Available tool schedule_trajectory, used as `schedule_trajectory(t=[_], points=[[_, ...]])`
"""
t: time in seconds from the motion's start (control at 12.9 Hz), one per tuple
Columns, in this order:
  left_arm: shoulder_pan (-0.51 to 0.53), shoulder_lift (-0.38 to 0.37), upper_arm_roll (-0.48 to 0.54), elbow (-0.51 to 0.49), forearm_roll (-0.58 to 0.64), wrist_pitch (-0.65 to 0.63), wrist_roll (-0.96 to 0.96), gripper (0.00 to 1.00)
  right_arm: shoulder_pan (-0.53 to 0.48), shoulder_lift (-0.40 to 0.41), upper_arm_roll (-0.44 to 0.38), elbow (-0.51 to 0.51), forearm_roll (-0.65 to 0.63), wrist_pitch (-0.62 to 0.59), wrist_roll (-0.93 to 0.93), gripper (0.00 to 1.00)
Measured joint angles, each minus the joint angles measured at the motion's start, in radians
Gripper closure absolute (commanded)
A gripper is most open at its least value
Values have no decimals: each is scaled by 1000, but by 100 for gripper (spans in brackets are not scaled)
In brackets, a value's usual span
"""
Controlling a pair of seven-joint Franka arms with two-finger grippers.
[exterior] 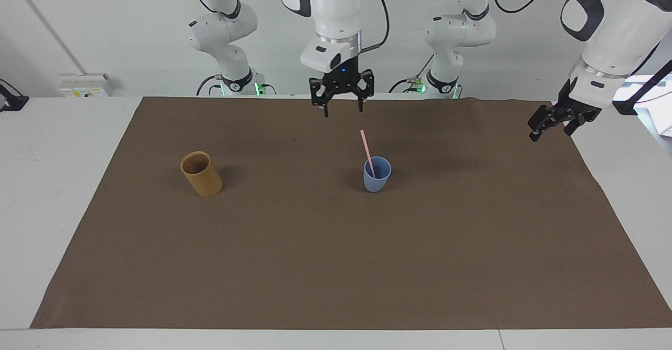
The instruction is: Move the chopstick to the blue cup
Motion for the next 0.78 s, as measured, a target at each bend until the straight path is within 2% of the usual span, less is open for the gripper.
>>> schedule_trajectory(t=[0.16,0.31,0.62,0.78], points=[[0,0,0,0,0,0,0,0,-184,-66,-7,2,0,-117,-174,0],[0,0,0,0,0,0,0,0,-328,-95,-10,6,1,-190,-288,0],[0,0,0,0,0,0,0,0,-438,-93,-3,8,-1,-242,-311,0],[0,0,0,0,0,0,0,0,-506,-92,41,8,-1,-248,-347,0]])
